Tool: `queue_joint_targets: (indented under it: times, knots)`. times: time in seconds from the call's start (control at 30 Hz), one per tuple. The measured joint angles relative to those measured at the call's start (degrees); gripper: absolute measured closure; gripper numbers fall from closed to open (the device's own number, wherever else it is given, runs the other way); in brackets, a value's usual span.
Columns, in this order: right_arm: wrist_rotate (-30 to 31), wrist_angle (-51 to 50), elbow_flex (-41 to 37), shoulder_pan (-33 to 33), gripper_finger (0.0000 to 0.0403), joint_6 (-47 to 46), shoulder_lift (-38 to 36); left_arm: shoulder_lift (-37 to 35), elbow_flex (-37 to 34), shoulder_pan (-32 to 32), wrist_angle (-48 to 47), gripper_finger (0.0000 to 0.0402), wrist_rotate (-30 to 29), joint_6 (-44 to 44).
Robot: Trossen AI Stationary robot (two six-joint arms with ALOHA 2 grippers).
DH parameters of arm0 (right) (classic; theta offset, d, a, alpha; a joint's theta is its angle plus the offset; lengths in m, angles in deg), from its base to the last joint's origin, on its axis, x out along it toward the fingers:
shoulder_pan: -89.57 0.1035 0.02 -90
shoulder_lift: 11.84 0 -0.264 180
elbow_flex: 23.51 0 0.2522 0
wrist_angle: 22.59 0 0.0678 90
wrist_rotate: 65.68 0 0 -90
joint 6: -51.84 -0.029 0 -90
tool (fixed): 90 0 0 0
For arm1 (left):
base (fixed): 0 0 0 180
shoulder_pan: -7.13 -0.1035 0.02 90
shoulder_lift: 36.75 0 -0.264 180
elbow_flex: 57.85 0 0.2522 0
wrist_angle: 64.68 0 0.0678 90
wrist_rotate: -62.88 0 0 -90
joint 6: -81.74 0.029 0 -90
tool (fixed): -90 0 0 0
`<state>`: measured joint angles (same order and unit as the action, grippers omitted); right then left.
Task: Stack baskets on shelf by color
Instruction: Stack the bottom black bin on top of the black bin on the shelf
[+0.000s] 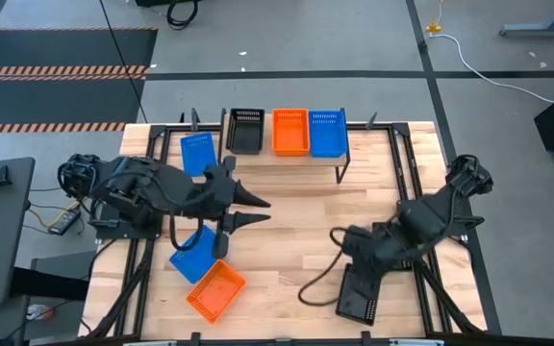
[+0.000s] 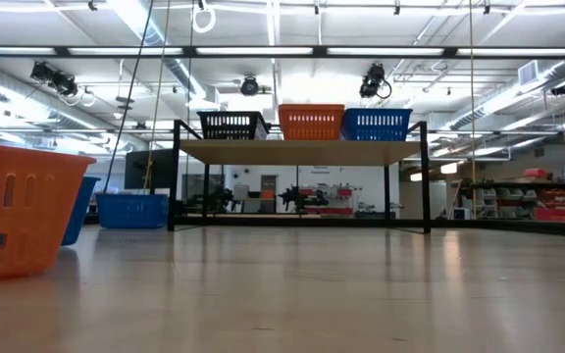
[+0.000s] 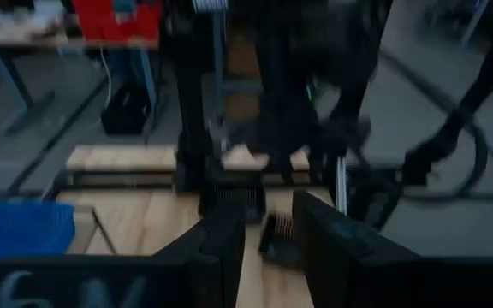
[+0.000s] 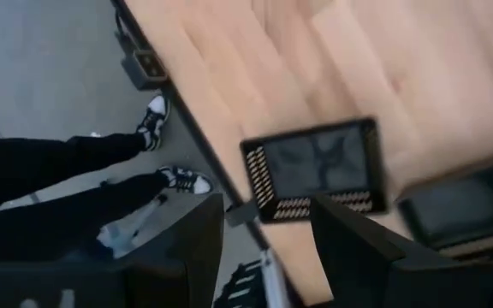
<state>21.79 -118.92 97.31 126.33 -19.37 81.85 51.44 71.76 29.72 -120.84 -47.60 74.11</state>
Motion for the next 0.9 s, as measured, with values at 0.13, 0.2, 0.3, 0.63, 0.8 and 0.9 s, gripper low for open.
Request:
queue_joint_targets:
  times: [0.13,0.2,0.3,0.63,0.8,0.9]
  knots:
    - [-0.1,3.0,-3.4,3.7,0.0221,-6.1,0.0,-0.1,0.0,0.0,8.0,0.0294,1.0,3.6]
    - [-0.1,4.4,-5.2,5.4,0.0221,-9.3,0.0,-0.1,0.0,0.0,10.3,0.0294,1.8,4.5]
    - [-0.5,7.4,-7.9,8.1,0.0221,-13.6,0.0,-0.1,0.0,-0.3,11.6,0.0294,2.0,5.4]
    - [-3.4,22.8,-16.1,14.8,0.0221,-24.0,0.0,-0.1,0.0,-0.9,12.5,0.0294,1.9,5.3]
    - [-4.6,25.7,-17.7,16.8,0.0221,-27.3,0.0,-0.1,0.0,-0.9,12.7,0.0294,1.9,5.3]
    - [-4.6,25.2,-17.8,17.5,0.0222,-27.8,0.0,-0.1,0.0,-0.9,12.7,0.0294,1.9,5.3]
